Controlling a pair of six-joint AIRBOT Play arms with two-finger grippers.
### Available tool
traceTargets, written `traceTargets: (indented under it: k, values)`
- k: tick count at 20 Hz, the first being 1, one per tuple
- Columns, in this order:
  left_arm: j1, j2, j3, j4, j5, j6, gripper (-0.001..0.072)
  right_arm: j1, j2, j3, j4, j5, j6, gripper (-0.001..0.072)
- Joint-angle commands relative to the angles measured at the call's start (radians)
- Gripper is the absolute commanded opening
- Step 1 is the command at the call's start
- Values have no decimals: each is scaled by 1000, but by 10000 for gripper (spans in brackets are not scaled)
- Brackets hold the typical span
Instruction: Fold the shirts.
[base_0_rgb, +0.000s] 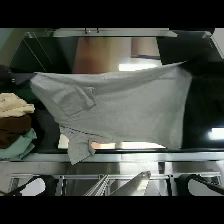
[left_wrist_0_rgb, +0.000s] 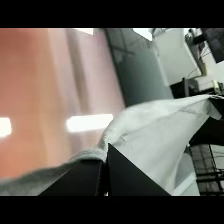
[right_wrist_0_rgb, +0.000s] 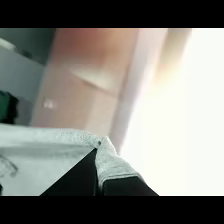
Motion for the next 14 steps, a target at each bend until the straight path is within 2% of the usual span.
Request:
traceTargets:
  k: [1,3,5,9,14]
  values:
    - [-121,-256,25,55,158,106,11,53,-261,-28,25,-150,-124,9]
    - [-173,-400,146,50,200,143,10,52,-370,-27,162,-208,-274,9]
    - [-225,-525,283,51,251,143,10,52,-455,-4,285,-262,-372,10]
    - [-300,-728,521,55,268,118,9,52,-590,129,360,-251,-392,9]
    - [-290,-789,659,55,295,89,8,51,-605,296,355,-295,-422,10]
